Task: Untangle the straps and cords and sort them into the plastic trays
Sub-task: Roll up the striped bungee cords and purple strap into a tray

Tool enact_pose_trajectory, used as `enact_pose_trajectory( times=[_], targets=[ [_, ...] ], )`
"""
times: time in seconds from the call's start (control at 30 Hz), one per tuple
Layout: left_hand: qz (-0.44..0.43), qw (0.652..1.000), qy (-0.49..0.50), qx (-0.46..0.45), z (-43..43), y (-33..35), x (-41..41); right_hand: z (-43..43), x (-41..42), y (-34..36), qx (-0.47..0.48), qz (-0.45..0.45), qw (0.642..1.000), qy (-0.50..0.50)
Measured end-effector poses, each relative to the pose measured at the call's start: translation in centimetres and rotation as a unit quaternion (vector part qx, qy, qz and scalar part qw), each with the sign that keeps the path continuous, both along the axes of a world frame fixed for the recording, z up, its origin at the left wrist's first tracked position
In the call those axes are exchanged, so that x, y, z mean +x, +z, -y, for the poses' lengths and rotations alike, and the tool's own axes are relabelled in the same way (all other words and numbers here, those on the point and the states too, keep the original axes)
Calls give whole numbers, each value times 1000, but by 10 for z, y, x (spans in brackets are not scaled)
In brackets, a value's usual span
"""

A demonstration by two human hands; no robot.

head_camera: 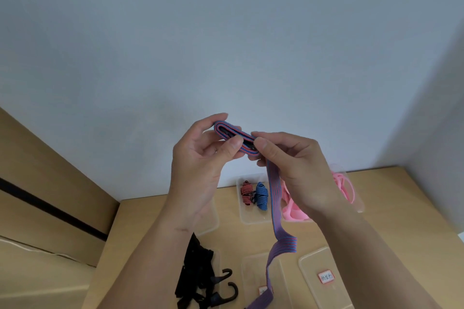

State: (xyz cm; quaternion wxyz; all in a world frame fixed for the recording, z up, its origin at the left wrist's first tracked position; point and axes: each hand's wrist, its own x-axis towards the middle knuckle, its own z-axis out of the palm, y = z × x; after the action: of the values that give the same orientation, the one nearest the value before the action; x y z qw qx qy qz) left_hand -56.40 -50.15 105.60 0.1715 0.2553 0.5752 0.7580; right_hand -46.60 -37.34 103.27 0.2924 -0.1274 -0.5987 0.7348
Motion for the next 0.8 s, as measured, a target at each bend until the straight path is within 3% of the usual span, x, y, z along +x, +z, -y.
enact_pose_trajectory(
  times=[0.17, 0.33, 0.57, 0.8],
  targets=[
    [-40, 997, 70, -1, -4, -15, 20, -6, -1, 1, -73, -19, 997, 8],
    [-15, 997, -59, -47, 4, -17, 30, -21, 2, 5, -109, -8, 993, 36],
    [120, 978, -152, -81, -2, 1, 17, -17, 4, 14, -94, 1, 990, 102],
    [86, 973, -196, -91, -8, 1, 17, -16, 7, 20, -100, -8, 991, 92]
  ],
)
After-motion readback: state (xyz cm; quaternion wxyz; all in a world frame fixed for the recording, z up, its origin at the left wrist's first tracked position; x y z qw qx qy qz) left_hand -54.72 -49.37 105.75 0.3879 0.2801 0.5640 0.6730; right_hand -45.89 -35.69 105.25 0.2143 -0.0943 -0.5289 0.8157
